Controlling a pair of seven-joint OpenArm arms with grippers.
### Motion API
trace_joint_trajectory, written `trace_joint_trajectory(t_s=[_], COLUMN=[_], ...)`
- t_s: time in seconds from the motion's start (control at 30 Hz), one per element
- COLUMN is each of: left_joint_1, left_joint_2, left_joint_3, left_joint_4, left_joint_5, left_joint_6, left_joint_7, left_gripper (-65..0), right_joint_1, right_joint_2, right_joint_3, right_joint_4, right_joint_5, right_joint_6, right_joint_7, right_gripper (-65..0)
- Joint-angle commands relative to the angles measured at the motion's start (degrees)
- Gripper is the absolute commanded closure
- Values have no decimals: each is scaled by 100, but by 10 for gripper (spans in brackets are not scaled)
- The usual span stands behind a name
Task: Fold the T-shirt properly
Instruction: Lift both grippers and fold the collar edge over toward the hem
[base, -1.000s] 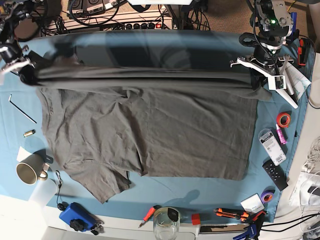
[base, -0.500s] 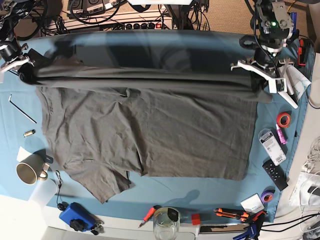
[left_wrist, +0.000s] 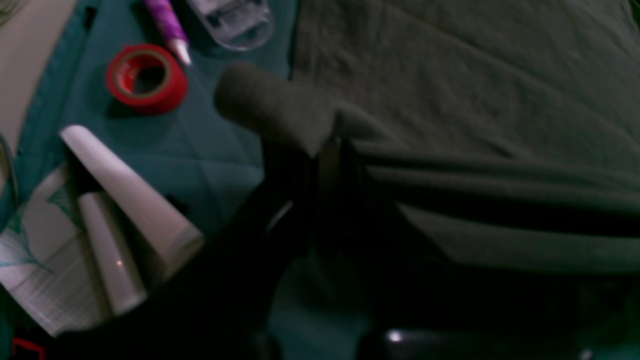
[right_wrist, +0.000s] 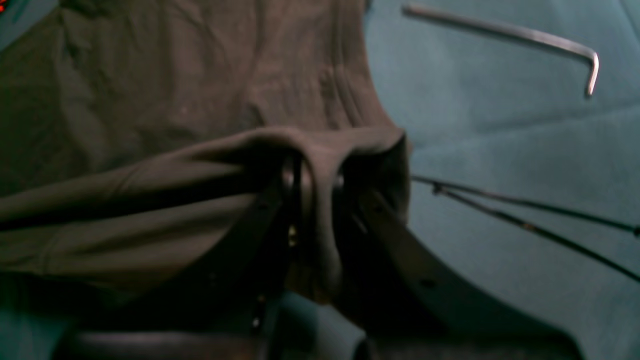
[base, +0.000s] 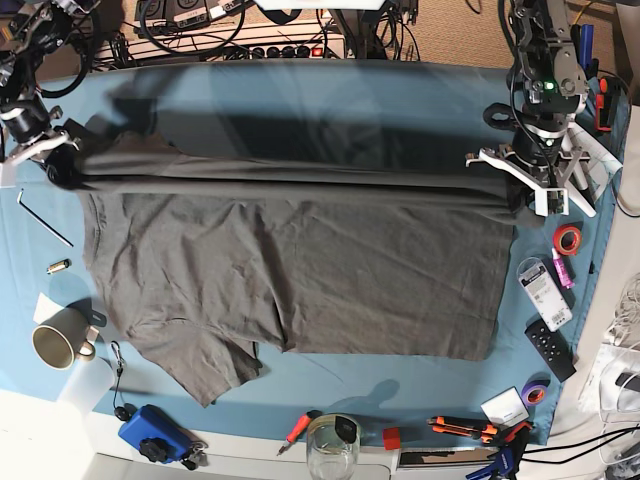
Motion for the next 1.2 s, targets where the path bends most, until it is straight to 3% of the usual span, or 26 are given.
trace_joint_trajectory(t_s=[0.0,0.2,0.43,0.67,0.97,1.17], left_joint_1=[-68,-321,-616,-1198,-1665,-1696], left_joint_2=[-122,-232,-304,-304,-304,-302], left_joint_3=[-105,149,590,592,592,592], left_joint_4=[87,87,-92,-1119,-1187,-1266], left_joint_5=[387,286,734,734,621,474], left_joint_6=[321,317,522,483,483,92], left_joint_7=[-197,-310,-343,-326,-313,-317], left_gripper=[0,0,0,0,0,0], right_joint_1=[79,387,680,741,1001,1672], right_joint_2=[199,197,192,195,195,195], right_joint_3=[50,-483,-1032,-1032,-1036,-1036], right_joint_4=[76,76,74,68,-201,-1180], right_joint_5=[-350,-861,-1556,-1641,-1810,-1775], right_joint_6=[-190,-258,-494,-505,-507,-503], right_joint_7=[367,542,787,879,979,909], right_gripper=[0,0,0,0,0,0])
